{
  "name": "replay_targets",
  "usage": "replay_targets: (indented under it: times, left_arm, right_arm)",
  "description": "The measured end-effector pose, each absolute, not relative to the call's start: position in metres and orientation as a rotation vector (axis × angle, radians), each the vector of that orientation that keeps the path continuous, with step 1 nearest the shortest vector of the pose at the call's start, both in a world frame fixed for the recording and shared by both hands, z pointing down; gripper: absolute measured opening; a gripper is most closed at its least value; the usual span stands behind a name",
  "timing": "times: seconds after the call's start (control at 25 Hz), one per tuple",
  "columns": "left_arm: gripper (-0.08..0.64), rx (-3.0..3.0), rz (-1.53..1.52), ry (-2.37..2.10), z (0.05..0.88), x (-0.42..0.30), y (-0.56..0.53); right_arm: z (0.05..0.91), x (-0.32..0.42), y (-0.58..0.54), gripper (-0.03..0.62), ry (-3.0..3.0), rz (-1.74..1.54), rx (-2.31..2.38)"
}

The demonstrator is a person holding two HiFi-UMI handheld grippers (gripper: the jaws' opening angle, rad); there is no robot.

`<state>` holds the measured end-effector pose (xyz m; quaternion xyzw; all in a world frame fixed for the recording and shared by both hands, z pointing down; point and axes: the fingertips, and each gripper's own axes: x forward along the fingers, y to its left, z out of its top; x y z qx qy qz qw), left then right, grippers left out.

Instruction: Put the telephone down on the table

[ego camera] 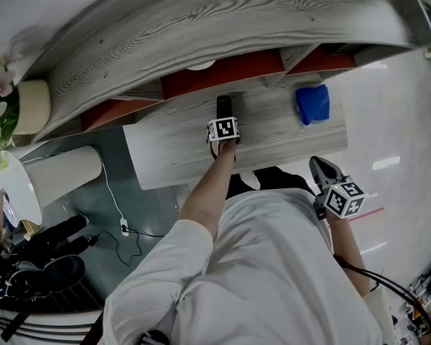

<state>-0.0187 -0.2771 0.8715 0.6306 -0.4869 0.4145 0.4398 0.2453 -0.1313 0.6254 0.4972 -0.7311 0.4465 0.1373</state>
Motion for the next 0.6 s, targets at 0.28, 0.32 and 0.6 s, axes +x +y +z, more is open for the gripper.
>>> replay_targets:
  times: [0.28, 0.32, 0.6]
  left_arm:
    - [0.293, 1.553, 1.031, -1.172, 0.874, -0.010, -0.269]
    - [0.293, 1.560, 1.035, -1.177, 0.873, -0.011, -0.270]
    - [0.316, 1.626, 1.047, -1.238, 0.856, -0.021, -0.275]
  right_arm:
    - [0.632, 0.250, -0.126, 0.017, -2.094, 1.302, 1.439]
    - [0.633, 0.249, -0.125, 0.017, -2.093, 1.302, 1.441]
    - [0.630, 0.242, -0.123, 0.017, -2.104, 1.296, 1.452]
